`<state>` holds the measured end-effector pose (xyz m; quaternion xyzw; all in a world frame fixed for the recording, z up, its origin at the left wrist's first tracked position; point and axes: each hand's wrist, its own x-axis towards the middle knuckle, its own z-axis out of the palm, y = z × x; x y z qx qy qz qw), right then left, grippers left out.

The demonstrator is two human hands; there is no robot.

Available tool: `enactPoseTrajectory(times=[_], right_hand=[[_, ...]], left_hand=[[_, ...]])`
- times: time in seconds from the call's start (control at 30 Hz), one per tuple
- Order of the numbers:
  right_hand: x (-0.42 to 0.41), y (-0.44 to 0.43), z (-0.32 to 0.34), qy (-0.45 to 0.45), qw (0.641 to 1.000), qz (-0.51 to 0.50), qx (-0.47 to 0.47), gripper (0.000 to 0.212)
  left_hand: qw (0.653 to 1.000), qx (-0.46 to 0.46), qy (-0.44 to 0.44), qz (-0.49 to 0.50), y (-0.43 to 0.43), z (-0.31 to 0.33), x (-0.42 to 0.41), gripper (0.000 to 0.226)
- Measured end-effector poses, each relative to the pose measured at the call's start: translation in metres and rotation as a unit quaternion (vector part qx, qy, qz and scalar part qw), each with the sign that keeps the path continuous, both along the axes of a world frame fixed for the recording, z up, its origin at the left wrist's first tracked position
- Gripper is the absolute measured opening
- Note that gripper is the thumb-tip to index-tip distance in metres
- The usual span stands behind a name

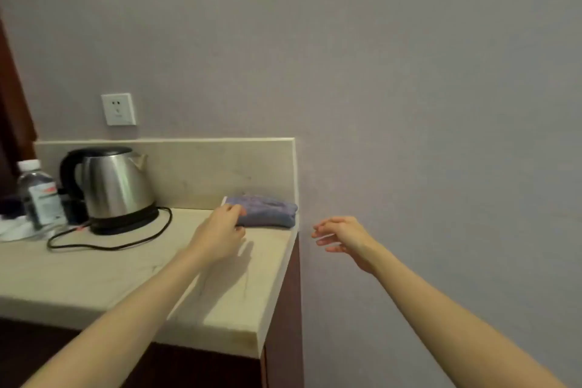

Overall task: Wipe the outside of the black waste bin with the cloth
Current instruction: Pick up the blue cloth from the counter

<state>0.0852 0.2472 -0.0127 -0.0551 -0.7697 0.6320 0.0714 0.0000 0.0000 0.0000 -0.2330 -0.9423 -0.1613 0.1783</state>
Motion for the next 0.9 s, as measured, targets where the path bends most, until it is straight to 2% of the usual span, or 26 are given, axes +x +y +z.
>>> enactPoseTrajectory(times=[0.13, 0.3, 0.43, 0.57, 0.67, 0.8, 0.9], right_hand=[[-0.021, -0.014, 0.005, 0.024, 0.999, -0.032, 0.036, 0.014], [-0.055, -0.029, 0.009, 0.056, 0.989, -0.047, 0.126, 0.030], [-0.082, -0.041, 0.007, 0.062, 0.981, -0.034, 0.180, 0.044], [-0.103, -0.046, -0.002, 0.072, 0.958, -0.032, 0.274, 0.048], [-0.113, -0.046, -0.009, 0.070, 0.953, -0.030, 0.292, 0.051], [-0.123, -0.042, -0.018, 0.064, 0.930, -0.034, 0.361, 0.062], [-0.127, -0.036, -0.020, 0.061, 0.910, -0.029, 0.408, 0.055]], left_hand=[[0.994, -0.097, 0.054, 0.024, -0.009, -0.005, -0.024, 0.048], [0.986, -0.145, 0.074, 0.026, -0.007, -0.015, -0.057, 0.052], [0.990, -0.134, 0.033, 0.023, -0.002, -0.020, -0.078, 0.055], [0.991, -0.124, 0.040, 0.037, 0.004, -0.022, -0.093, 0.054], [0.991, -0.120, 0.050, 0.038, 0.008, -0.022, -0.100, 0.049], [0.992, -0.107, 0.065, -0.007, 0.009, -0.021, -0.101, 0.039], [0.994, -0.077, 0.055, -0.047, 0.005, -0.022, -0.096, 0.028]])
